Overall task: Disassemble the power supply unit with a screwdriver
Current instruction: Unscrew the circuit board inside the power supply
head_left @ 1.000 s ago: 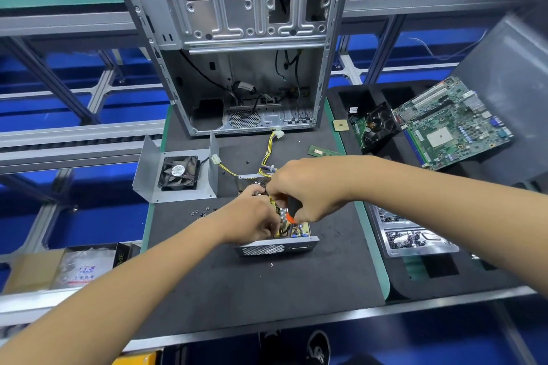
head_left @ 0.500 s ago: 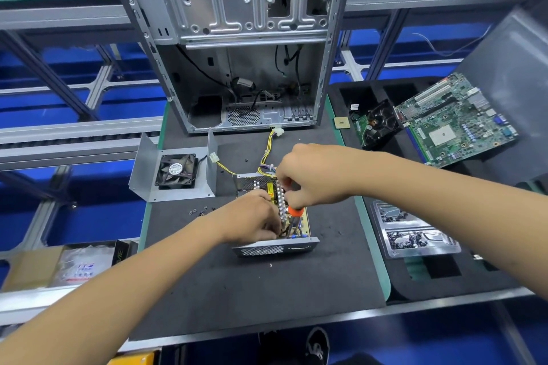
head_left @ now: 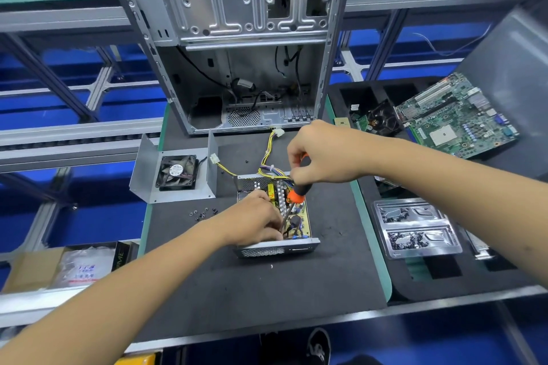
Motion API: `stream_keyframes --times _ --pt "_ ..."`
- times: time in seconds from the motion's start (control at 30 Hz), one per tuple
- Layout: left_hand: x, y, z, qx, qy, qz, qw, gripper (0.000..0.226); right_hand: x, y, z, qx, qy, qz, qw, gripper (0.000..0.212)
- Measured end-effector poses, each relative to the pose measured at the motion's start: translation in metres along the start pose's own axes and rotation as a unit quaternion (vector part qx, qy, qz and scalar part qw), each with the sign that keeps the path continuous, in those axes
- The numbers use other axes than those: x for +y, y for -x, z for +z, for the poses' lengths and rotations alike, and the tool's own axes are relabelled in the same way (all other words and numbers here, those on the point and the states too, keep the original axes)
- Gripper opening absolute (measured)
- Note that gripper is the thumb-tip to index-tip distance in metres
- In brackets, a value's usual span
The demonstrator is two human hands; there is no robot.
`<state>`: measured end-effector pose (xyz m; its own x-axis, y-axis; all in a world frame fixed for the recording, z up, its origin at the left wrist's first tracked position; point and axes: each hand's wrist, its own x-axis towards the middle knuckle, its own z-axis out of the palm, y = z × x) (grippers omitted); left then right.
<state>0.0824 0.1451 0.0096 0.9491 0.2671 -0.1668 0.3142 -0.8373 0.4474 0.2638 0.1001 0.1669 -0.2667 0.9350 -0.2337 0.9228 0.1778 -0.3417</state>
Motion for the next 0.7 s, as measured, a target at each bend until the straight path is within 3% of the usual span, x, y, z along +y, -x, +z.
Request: stream_keyframes --times 0.6,0.7 --pt "0.000 0.001 -0.005 0.010 0.021 -0.025 0.999 0.015 0.015 0.005 -0.007 0.014 -0.030 0.031 0.999 0.012" --pt "0.002 0.005 -0.012 0.017 -0.086 0.040 0.995 0.022 0.016 0.005 -0.009 0.013 -0.027 0.027 0.999 0.012"
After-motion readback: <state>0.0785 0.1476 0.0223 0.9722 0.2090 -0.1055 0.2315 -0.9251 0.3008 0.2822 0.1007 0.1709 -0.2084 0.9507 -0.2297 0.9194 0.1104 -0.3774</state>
